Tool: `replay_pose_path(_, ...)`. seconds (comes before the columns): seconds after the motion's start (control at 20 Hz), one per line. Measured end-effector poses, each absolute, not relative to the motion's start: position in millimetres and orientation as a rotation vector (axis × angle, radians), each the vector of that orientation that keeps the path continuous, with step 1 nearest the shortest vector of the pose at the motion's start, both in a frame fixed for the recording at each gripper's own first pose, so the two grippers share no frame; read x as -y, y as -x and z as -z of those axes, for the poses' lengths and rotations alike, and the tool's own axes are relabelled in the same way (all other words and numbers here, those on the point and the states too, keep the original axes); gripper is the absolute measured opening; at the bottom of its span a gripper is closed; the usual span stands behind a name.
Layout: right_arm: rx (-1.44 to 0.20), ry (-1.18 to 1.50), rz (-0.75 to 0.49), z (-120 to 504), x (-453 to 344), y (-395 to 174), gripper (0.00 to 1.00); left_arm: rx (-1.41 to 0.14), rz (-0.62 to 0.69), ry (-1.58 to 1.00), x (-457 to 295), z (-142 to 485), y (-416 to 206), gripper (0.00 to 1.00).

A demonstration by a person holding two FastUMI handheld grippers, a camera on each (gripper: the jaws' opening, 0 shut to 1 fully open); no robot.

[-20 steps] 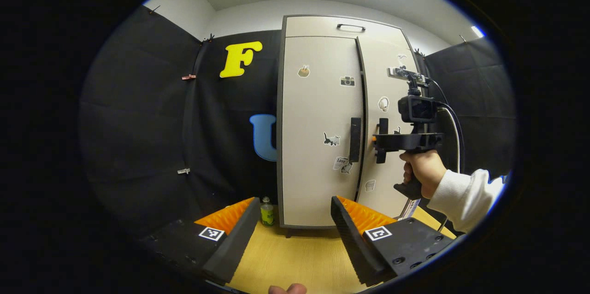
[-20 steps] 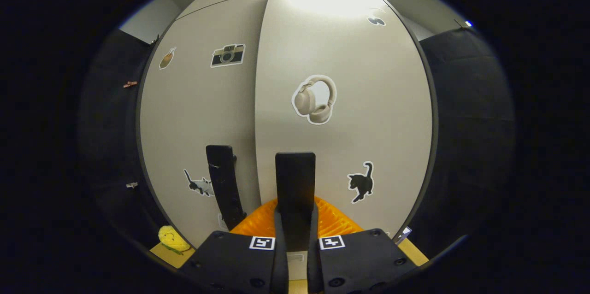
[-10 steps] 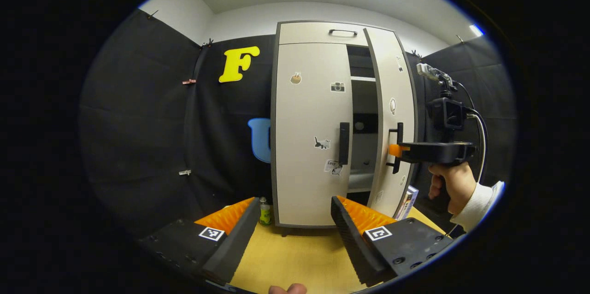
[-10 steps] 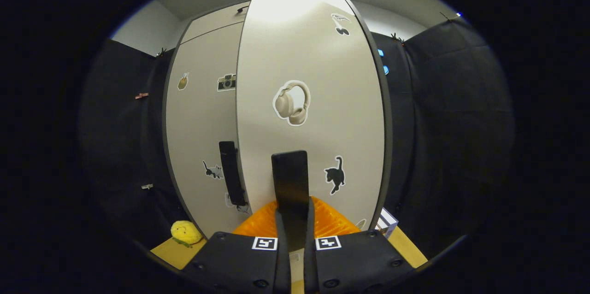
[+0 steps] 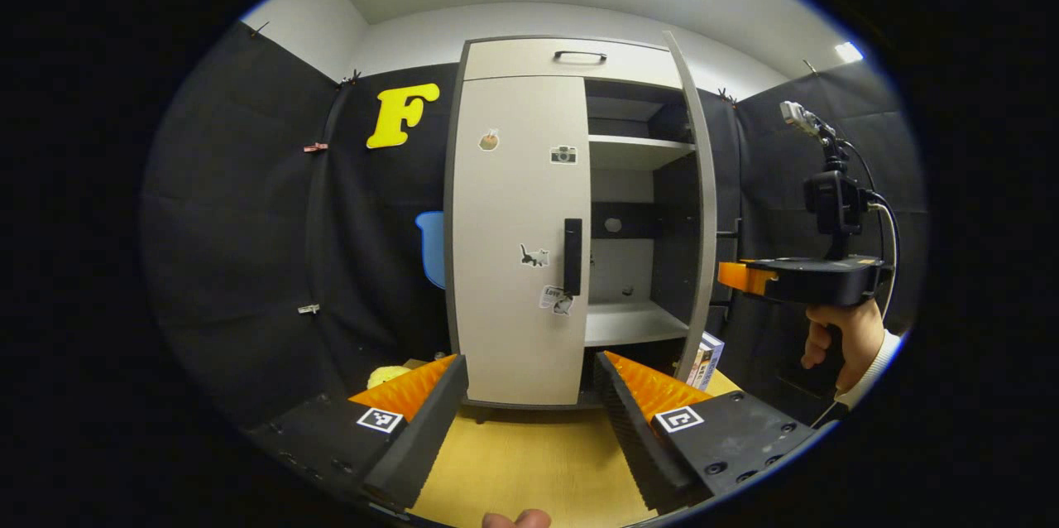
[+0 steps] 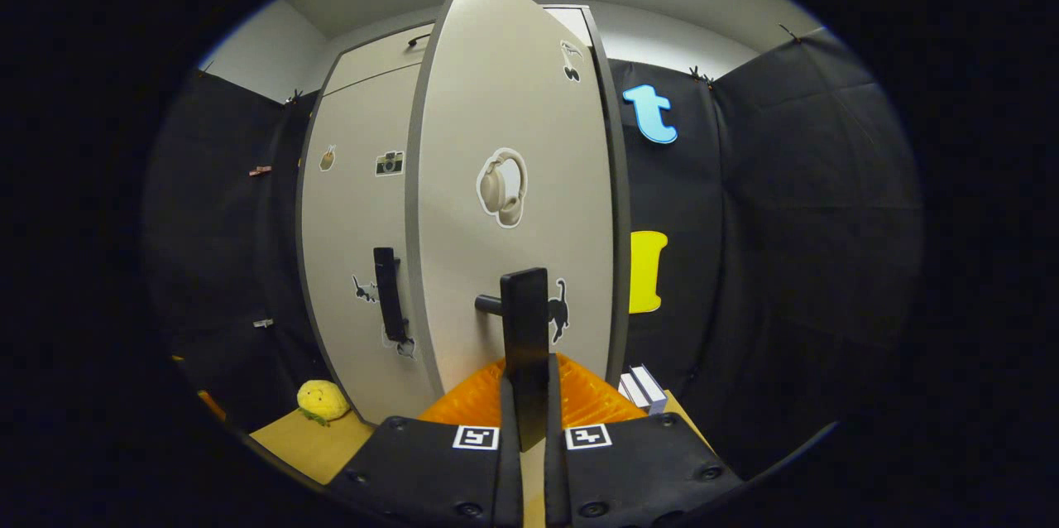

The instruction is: Open the right door of the double-door shoe cabinet with the right hand, and open the left door with the left hand.

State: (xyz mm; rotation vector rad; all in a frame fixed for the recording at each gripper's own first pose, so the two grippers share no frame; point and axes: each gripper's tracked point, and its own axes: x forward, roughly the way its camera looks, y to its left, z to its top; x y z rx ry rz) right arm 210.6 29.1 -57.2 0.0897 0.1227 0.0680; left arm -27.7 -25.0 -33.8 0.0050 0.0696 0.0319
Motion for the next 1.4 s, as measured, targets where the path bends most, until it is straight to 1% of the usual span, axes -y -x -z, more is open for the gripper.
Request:
replay_pose_path(0.3, -0.113, -0.054, -0.104, 56.1, -2.6, -205.8, 0.14, -0.073, 0.031, 0.011, 78.7, 29.0, 4.9, 0.95)
replay_pose_path(0.35, -0.109, -0.029, -0.11, 55.4, 3.5, -206.3, 0.11, -0.07, 0.035, 0.005, 86.3, 27.3, 0.7, 0.95)
replay_pose_path(0.45, -0.101, 0.006, -0.113, 56.0, 15.5, -211.1, 0.11, -0.066, 0.042, -0.009, 99.5, 25.1, -9.7, 0.95)
replay_pose_path(0.6, -0.106, -0.022, -0.11, 55.5, 23.5, -209.6, 0.11, -0.061, 0.051, -0.013, 118.3, 20.9, -24.4, 0.95)
replay_pose_path(0.75, -0.103, -0.069, -0.16, 54.3, 14.3, -208.3, 0.08, -0.051, 0.055, -0.019, 131.7, 13.8, -35.5, 0.95)
replay_pose_path(0.95, -0.105, -0.039, -0.149, 53.9, 22.7, -209.1, 0.09, -0.044, 0.055, -0.01, 141.8, 8.0, -46.1, 0.95)
replay_pose_path(1.2, -0.125, -0.077, -0.128, 55.1, 21.6, -208.2, 0.1, -0.039, 0.047, -0.019, 145.0, 5.7, -56.7, 0.95)
replay_pose_path(1.25, -0.133, -0.093, -0.116, 56.3, 22.3, -206.0, 0.05, -0.038, 0.046, -0.017, 145.3, 5.2, -58.6, 0.95)
replay_pose_path(1.3, -0.14, -0.105, -0.108, 56.8, 21.8, -204.6, 0.1, -0.037, 0.045, -0.016, 144.3, 4.7, -61.2, 0.95)
replay_pose_path(1.4, -0.143, -0.125, -0.104, 56.1, 19.6, -199.8, 0.11, -0.029, 0.046, -0.017, 142.7, 1.4, -67.1, 0.95)
